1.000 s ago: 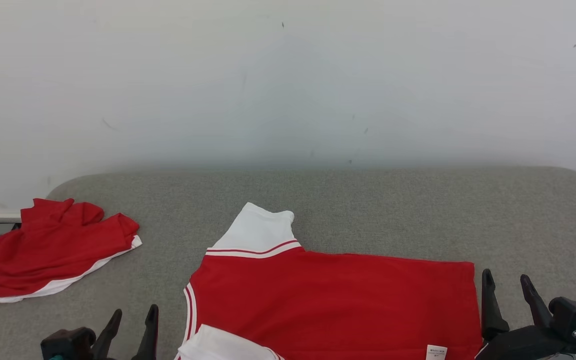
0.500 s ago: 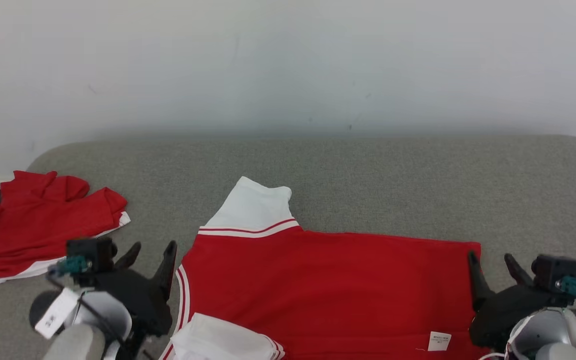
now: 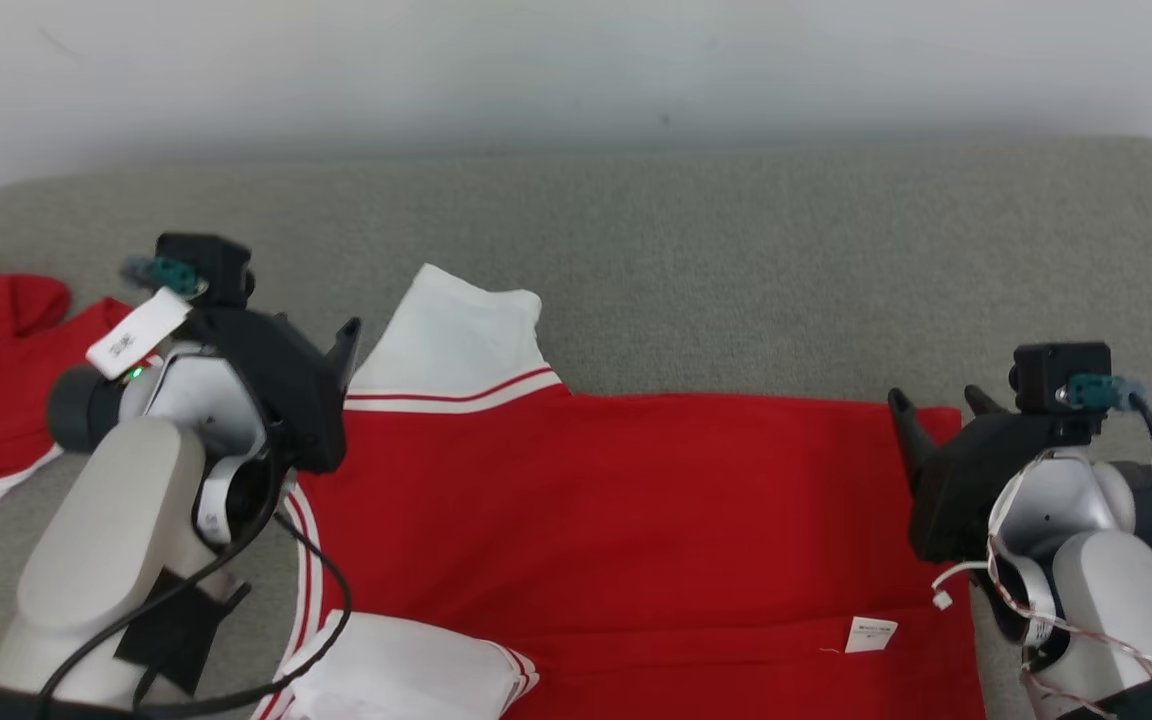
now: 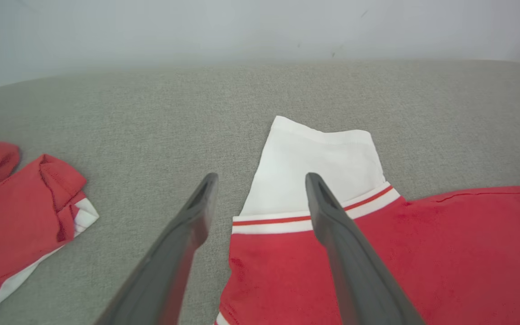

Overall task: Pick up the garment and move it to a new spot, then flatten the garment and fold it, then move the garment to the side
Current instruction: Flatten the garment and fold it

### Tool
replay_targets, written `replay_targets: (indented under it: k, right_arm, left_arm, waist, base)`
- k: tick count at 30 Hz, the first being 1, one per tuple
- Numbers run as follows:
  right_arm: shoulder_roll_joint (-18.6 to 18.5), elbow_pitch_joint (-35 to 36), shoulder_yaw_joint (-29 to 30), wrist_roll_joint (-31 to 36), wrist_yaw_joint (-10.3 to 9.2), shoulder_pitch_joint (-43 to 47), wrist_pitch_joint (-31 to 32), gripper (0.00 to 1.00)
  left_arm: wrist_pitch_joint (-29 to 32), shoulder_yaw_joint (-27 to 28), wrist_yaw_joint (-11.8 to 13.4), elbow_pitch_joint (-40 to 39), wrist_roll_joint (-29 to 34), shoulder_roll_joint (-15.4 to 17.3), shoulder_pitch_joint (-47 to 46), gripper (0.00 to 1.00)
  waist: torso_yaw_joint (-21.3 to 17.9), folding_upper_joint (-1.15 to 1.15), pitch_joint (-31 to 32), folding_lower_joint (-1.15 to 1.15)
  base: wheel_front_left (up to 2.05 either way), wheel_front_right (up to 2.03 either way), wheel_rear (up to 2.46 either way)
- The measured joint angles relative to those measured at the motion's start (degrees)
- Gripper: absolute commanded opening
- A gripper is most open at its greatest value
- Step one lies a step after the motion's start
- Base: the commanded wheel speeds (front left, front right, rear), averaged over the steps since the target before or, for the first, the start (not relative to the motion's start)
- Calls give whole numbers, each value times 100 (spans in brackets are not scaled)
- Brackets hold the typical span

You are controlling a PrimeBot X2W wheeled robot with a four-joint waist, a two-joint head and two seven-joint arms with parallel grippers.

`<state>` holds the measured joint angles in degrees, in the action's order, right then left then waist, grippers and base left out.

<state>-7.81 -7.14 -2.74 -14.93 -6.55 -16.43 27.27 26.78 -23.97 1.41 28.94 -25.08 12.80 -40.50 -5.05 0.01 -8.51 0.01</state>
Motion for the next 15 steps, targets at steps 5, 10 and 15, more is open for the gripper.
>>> replay_targets:
  k: [5, 10, 15]
  right_arm:
    - [-103, 44, 11, 93, 0, -300, 379, 100]
    - [-97, 175, -45, 100, 0, -612, 611, 100]
    - [-37, 158, -130, 102, -1, -784, 757, 100]
  left_arm:
    - [254, -105, -51, 319, 88, -159, -546, 100]
    - [403, -101, -93, 604, 277, -79, -1152, 100]
    - [477, -123, -151, 1021, 356, 64, -1408, 100]
  waist:
    - [-154, 0, -408, 0]
    - [-296, 0, -827, 0]
    - [-460, 0, -1177, 0]
  base:
    - [0, 0, 0]
    - [0, 0, 0]
    - [0, 0, 0]
